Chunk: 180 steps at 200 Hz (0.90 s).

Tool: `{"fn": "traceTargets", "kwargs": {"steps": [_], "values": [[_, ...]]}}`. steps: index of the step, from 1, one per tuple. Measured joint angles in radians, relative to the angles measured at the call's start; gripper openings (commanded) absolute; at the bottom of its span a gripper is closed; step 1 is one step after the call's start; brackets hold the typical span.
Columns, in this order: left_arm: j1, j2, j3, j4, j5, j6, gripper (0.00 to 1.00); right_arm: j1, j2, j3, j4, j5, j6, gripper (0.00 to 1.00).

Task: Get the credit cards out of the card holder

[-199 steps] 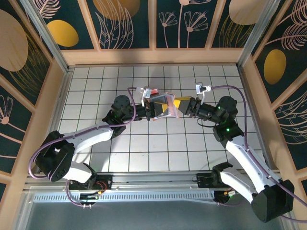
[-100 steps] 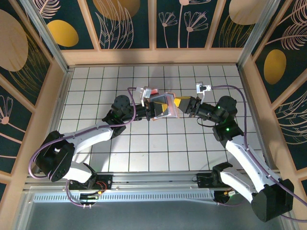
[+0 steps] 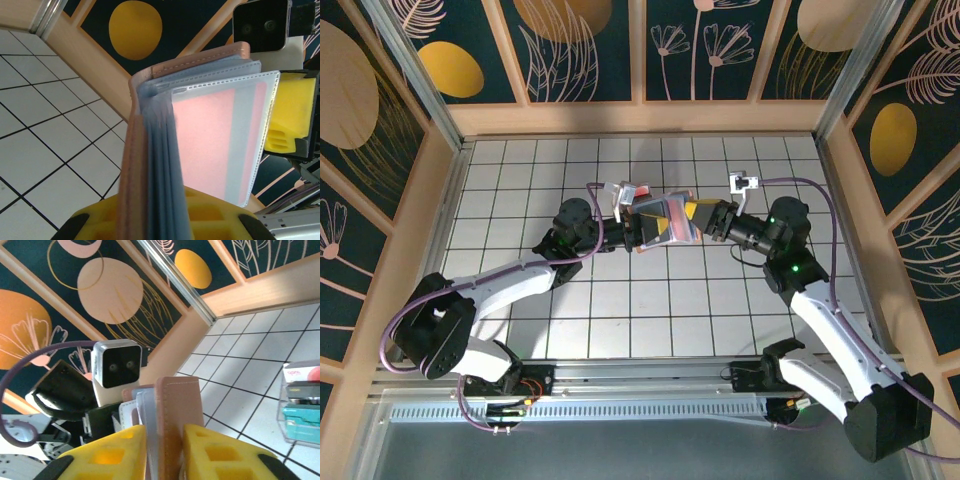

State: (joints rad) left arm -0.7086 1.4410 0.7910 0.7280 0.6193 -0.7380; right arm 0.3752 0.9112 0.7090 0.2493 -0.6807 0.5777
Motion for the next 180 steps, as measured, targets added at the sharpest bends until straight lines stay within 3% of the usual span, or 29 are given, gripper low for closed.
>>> {"fn": "traceTargets", "kwargs": {"steps": [37, 57, 111, 147, 180], "values": [[0.0, 0.0, 0.0, 0.004, 0.005, 0.0, 0.04, 0.021, 0.02, 0.021, -0.039, 0.029, -0.031, 0.4], [0.0, 0.0, 0.0, 0.024, 0.016, -0.001, 0.04, 0.029, 0.034, 0.021, -0.076, 0.048, -0.049, 0.4], [0.0, 0.0, 0.0, 0.031, 0.026, -0.003, 0.1, 0.033, 0.036, 0.021, -0.127, 0.084, -0.072, 0.27], [0.0, 0.0, 0.0, 0.03, 0.026, -0.012, 0.21, 0.039, 0.036, 0.022, -0.127, 0.099, -0.075, 0.13], [0.0, 0.0, 0.0, 0.033, 0.025, -0.026, 0.44, 0.043, 0.032, 0.022, -0.158, 0.132, -0.074, 0.09]]}}
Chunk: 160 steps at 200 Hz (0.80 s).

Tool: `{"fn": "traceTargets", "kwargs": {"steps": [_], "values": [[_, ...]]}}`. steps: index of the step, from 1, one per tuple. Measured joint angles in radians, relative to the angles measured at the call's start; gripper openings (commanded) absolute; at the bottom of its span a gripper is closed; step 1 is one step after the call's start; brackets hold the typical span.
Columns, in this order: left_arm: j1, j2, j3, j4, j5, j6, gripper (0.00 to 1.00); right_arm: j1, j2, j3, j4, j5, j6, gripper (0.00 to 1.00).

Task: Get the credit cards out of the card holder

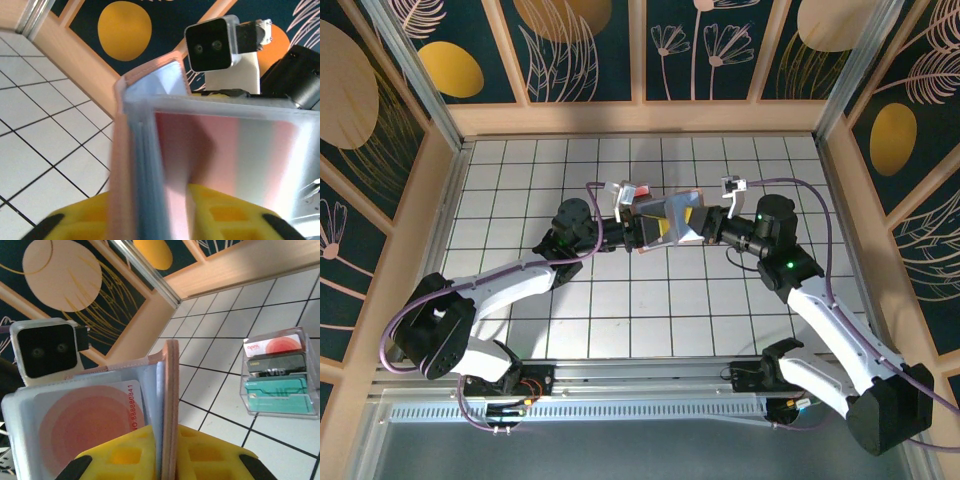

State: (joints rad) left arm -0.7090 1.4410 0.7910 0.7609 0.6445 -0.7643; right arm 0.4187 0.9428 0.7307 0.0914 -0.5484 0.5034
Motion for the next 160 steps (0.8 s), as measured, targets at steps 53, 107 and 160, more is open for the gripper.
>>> {"fn": "traceTargets", "kwargs": {"steps": [53, 107, 160], "values": [[0.0, -0.021, -0.025, 0.017, -0.01, -0.028, 0.9, 0.0, -0.005, 0.0, -0.038, 0.047, 0.0, 0.08], [0.0, -0.013, -0.03, 0.068, -0.002, -0.057, 0.99, 0.0, -0.005, 0.0, -0.04, 0.055, 0.007, 0.08], [0.0, 0.057, -0.01, 0.137, 0.028, -0.103, 0.99, 0.0, -0.005, 0.0, -0.045, 0.078, 0.023, 0.07]]}}
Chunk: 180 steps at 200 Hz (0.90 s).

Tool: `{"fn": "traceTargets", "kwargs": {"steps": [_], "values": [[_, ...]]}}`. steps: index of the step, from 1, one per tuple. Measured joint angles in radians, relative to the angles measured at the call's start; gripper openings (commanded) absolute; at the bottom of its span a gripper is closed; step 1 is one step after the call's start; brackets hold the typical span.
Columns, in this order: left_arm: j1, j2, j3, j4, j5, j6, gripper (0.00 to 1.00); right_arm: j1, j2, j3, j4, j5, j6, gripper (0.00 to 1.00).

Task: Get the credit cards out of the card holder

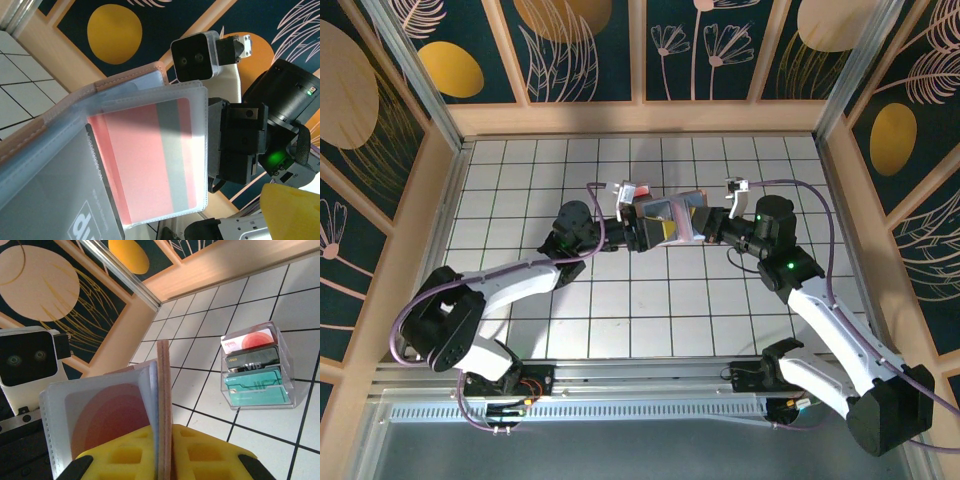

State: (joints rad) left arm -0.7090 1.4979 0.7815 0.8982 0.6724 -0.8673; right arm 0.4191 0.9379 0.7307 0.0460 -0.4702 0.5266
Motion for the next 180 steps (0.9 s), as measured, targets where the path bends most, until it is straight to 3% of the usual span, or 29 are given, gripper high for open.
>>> {"fn": "traceTargets", "kwargs": {"steps": [104, 180], "values": [[0.0, 0.066, 0.027, 0.037, 0.004, -0.034, 0.99, 0.138, 0.098, 0.085, -0.127, 0.283, 0.002, 0.08], [0.0, 0.088, 0.047, 0.033, 0.007, -0.037, 0.99, 0.166, 0.122, 0.117, -0.163, 0.345, -0.01, 0.07]]}}
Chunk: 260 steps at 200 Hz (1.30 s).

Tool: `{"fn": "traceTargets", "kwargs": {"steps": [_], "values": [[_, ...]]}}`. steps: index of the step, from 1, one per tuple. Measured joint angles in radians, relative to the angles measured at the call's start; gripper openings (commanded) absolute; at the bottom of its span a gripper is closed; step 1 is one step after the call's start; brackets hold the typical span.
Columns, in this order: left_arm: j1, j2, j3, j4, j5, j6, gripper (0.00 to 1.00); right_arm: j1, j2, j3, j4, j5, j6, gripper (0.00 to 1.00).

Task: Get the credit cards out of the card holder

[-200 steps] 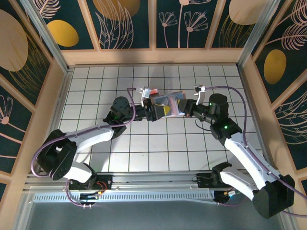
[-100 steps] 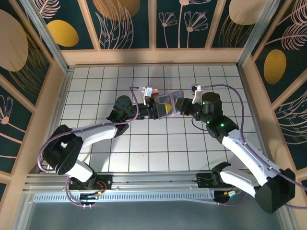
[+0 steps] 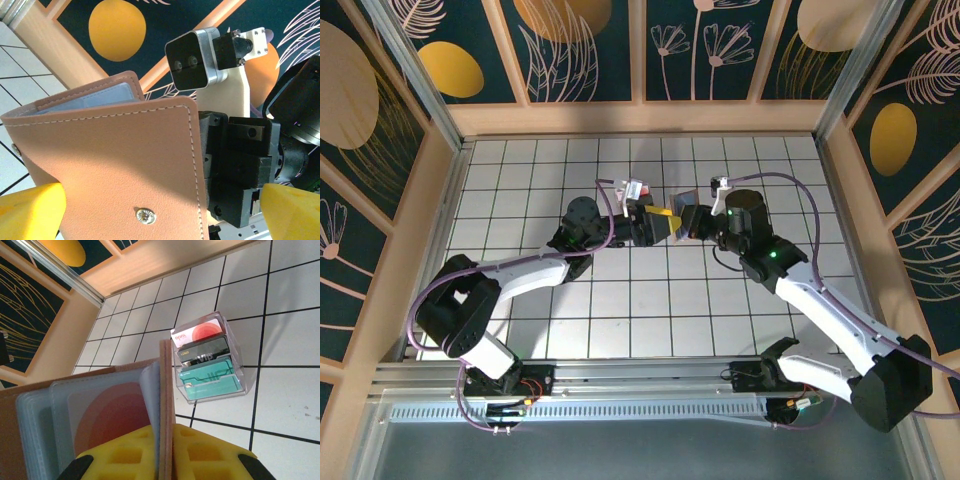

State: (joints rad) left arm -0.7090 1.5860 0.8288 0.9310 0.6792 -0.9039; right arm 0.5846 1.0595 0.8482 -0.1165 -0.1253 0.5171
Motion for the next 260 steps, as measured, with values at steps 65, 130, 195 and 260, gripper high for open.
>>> {"fn": "traceTargets", "kwargs": {"steps": [65, 130, 195, 260], "values": [[0.0, 0.0, 0.017, -0.053, -0.03, 0.013, 0.93, 0.013, 0.0, 0.023, -0.016, 0.01, -0.016, 0.07], [0.0, 0.0, 0.016, -0.143, -0.099, 0.042, 0.55, 0.023, -0.005, 0.023, -0.027, 0.032, -0.022, 0.07], [-0.003, -0.039, -0.003, -0.243, -0.198, 0.091, 0.11, 0.027, -0.03, 0.023, -0.06, 0.051, -0.022, 0.33], [-0.024, -0.06, -0.11, -0.322, -0.309, 0.069, 0.05, -0.039, -0.064, 0.026, -0.207, 0.203, -0.018, 0.5]]}}
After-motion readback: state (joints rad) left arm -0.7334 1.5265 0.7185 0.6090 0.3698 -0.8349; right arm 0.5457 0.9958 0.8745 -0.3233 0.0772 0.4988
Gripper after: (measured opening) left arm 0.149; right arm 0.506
